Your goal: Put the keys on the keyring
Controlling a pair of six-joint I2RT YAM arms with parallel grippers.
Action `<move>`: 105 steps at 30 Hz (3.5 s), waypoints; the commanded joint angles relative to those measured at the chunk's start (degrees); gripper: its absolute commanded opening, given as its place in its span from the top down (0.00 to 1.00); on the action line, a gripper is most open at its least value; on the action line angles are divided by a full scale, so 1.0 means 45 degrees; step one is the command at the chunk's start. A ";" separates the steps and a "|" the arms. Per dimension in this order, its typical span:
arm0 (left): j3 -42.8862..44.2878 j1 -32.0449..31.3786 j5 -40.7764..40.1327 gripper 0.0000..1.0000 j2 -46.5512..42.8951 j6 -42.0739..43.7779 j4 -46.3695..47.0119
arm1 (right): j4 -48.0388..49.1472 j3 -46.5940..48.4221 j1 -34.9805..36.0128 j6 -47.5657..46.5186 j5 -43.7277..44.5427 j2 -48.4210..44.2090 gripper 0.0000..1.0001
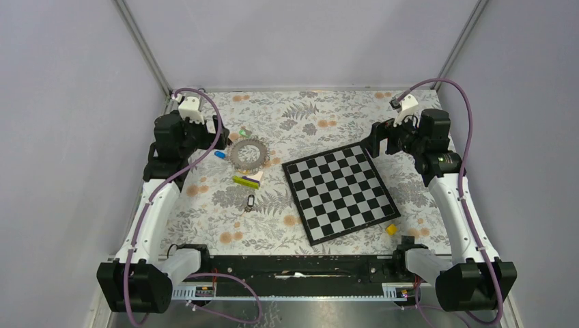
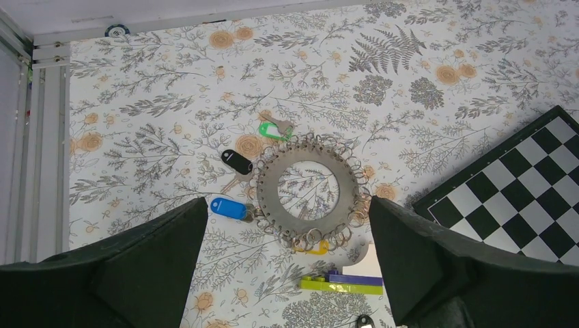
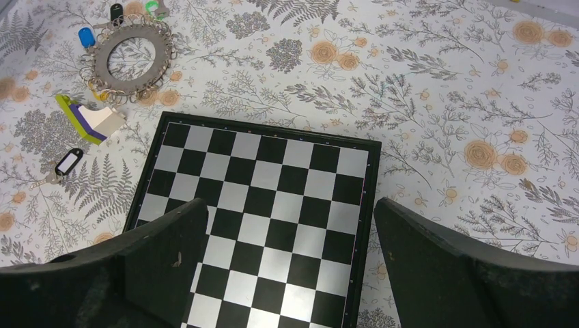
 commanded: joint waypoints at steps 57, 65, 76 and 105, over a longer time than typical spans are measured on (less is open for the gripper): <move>0.0146 -0.3102 0.0172 0.09 0.4155 0.4441 -0.3098 | -0.0482 -0.2881 0.2109 -0.2746 0.0027 0.0505 0.01; 0.0147 -0.4461 -0.0413 0.10 0.4850 0.4782 -0.3170 | -0.0180 -0.3153 0.1963 -0.2956 0.0641 0.0139 0.01; 0.3186 -0.4481 -0.1188 0.26 0.8063 0.3473 -0.2953 | 0.0077 -0.3399 0.1698 -0.3070 0.0908 0.0159 0.01; 0.8127 -0.4403 -0.2149 0.61 1.3456 0.0927 -0.4127 | 0.0372 -0.3730 0.1212 -0.3342 0.1163 0.0243 0.01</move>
